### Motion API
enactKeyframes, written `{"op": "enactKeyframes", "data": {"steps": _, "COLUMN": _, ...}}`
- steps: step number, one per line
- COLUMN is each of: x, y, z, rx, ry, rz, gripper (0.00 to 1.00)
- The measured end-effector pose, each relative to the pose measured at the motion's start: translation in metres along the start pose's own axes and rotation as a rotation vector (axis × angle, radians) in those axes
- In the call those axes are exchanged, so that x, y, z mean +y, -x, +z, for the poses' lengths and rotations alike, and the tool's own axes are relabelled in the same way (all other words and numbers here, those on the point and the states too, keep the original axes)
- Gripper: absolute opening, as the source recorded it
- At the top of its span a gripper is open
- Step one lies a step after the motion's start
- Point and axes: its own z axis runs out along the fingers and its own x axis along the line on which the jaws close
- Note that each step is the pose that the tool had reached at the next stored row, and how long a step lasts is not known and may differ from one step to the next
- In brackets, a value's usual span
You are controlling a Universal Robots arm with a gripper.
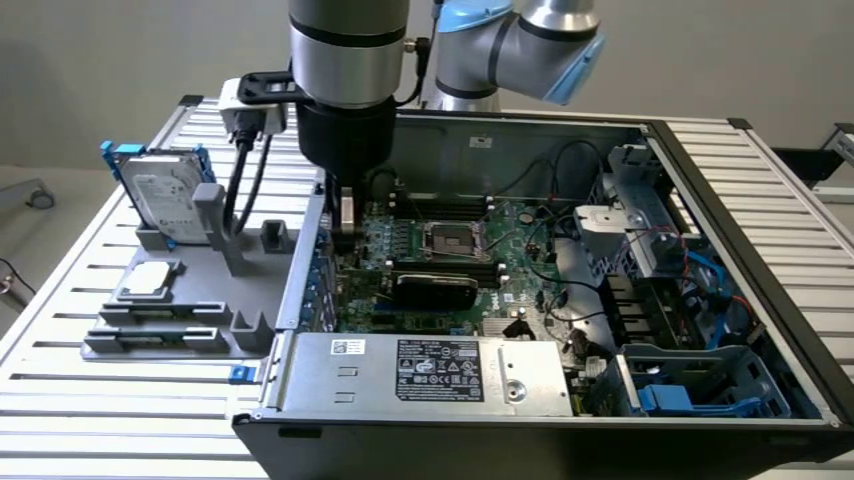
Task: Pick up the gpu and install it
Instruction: 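Press down on the gpu until it lock into place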
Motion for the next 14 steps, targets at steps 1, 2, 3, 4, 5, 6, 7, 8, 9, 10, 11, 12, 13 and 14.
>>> {"op": "enactKeyframes", "data": {"steps": 1, "x": 0.0000, "y": 0.0000, "z": 0.0000, "rx": -0.0008, "ry": 0.0049, "rz": -0.002, "gripper": 0.11}}
{"op": "enactKeyframes", "data": {"steps": 2, "x": 0.0000, "y": 0.0000, "z": -0.0001, "rx": -0.0011, "ry": 0.0092, "rz": -0.004, "gripper": 0.11}}
{"op": "enactKeyframes", "data": {"steps": 3, "x": 0.0001, "y": 0.0000, "z": -0.0002, "rx": -0.0013, "ry": 0.0124, "rz": -0.006, "gripper": 0.11}}
{"op": "enactKeyframes", "data": {"steps": 4, "x": 0.0001, "y": 0.0000, "z": -0.0002, "rx": -0.0014, "ry": 0.0154, "rz": -0.008, "gripper": 0.11}}
{"op": "enactKeyframes", "data": {"steps": 5, "x": 0.0001, "y": 0.0000, "z": -0.0002, "rx": -0.0015, "ry": 0.0179, "rz": -0.011, "gripper": 0.11}}
{"op": "enactKeyframes", "data": {"steps": 6, "x": 0.0001, "y": 0.0000, "z": -0.0003, "rx": -0.0014, "ry": 0.0197, "rz": -0.013, "gripper": 0.11}}
{"op": "enactKeyframes", "data": {"steps": 7, "x": 0.0001, "y": 0.0000, "z": -0.0002, "rx": -0.0014, "ry": 0.0212, "rz": -0.016, "gripper": 0.11}}
{"op": "enactKeyframes", "data": {"steps": 8, "x": 0.0000, "y": 0.0000, "z": -0.0009, "rx": -0.0016, "ry": 0.0242, "rz": -0.019, "gripper": 0.11}}
{"op": "enactKeyframes", "data": {"steps": 9, "x": -0.0005, "y": -0.0001, "z": -0.0025, "rx": -0.0013, "ry": 0.0262, "rz": -0.023, "gripper": 0.11}}
{"op": "enactKeyframes", "data": {"steps": 10, "x": -0.0012, "y": -0.0002, "z": -0.0040, "rx": -0.0010, "ry": 0.0265, "rz": -0.028, "gripper": 0.11}}
{"op": "enactKeyframes", "data": {"steps": 11, "x": -0.0020, "y": -0.0003, "z": -0.0052, "rx": -0.0003, "ry": 0.0268, "rz": -0.035, "gripper": 0.11}}
{"op": "enactKeyframes", "data": {"steps": 12, "x": -0.0028, "y": -0.0004, "z": -0.0053, "rx": 0.0001, "ry": 0.0268, "rz": -0.043, "gripper": 0.11}}
{"op": "enactKeyframes", "data": {"steps": 13, "x": -0.0030, "y": -0.0004, "z": -0.0053, "rx": 0.0008, "ry": 0.0268, "rz": -0.051, "gripper": 0.11}}
{"op": "enactKeyframes", "data": {"steps": 14, "x": -0.0030, "y": -0.0005, "z": -0.0052, "rx": 0.0014, "ry": 0.0270, "rz": -0.058, "gripper": 0.11}}
